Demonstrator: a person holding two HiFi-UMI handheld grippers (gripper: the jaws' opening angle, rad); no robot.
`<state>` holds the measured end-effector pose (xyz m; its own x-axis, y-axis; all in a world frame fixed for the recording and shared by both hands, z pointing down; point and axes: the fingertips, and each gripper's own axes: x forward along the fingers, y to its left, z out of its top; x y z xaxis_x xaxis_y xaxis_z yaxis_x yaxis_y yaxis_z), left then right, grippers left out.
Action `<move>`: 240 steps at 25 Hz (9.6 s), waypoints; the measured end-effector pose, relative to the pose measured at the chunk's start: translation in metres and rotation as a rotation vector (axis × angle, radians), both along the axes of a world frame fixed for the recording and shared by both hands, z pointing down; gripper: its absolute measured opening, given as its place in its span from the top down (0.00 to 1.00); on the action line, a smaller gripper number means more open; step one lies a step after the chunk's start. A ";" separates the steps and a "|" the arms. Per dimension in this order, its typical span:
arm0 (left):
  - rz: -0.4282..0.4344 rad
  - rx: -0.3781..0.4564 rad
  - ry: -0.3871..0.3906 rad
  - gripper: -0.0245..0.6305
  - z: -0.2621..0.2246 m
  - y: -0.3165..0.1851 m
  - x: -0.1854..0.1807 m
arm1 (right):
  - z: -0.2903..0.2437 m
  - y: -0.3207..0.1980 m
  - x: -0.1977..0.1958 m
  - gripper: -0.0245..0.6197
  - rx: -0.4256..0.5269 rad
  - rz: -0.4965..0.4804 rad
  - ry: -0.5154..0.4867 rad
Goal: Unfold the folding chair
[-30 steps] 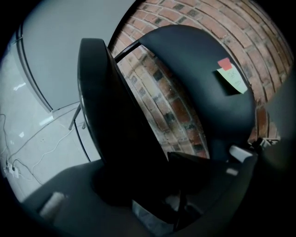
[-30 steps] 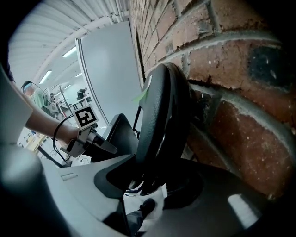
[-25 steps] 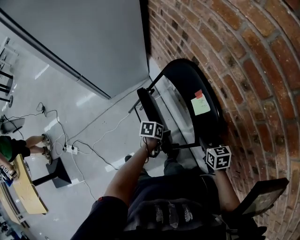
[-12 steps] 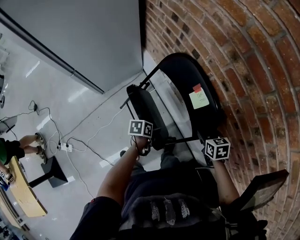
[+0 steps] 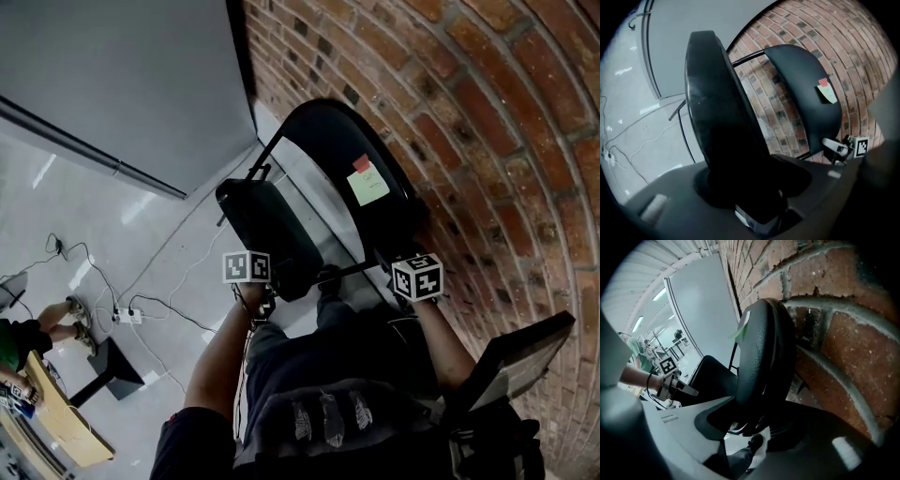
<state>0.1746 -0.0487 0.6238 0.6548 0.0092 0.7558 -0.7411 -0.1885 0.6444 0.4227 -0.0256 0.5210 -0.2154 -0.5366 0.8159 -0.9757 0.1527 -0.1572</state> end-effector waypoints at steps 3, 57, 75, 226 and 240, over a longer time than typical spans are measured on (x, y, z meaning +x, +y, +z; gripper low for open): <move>-0.014 -0.005 -0.016 0.61 0.004 0.001 -0.010 | 0.002 -0.001 -0.002 0.67 -0.003 0.000 -0.006; -0.258 -0.081 -0.041 0.59 0.056 0.043 -0.127 | 0.049 0.014 -0.012 0.65 -0.173 0.053 -0.088; -0.318 -0.092 -0.028 0.55 0.087 0.056 -0.174 | 0.067 0.018 -0.029 0.65 -0.236 0.069 -0.119; -0.470 -0.070 0.056 0.24 0.258 0.104 -0.369 | 0.100 0.075 -0.237 0.74 -0.388 0.037 -0.257; -0.488 -0.032 0.064 0.22 0.279 0.111 -0.390 | 0.103 0.090 -0.270 0.75 -0.384 0.049 -0.255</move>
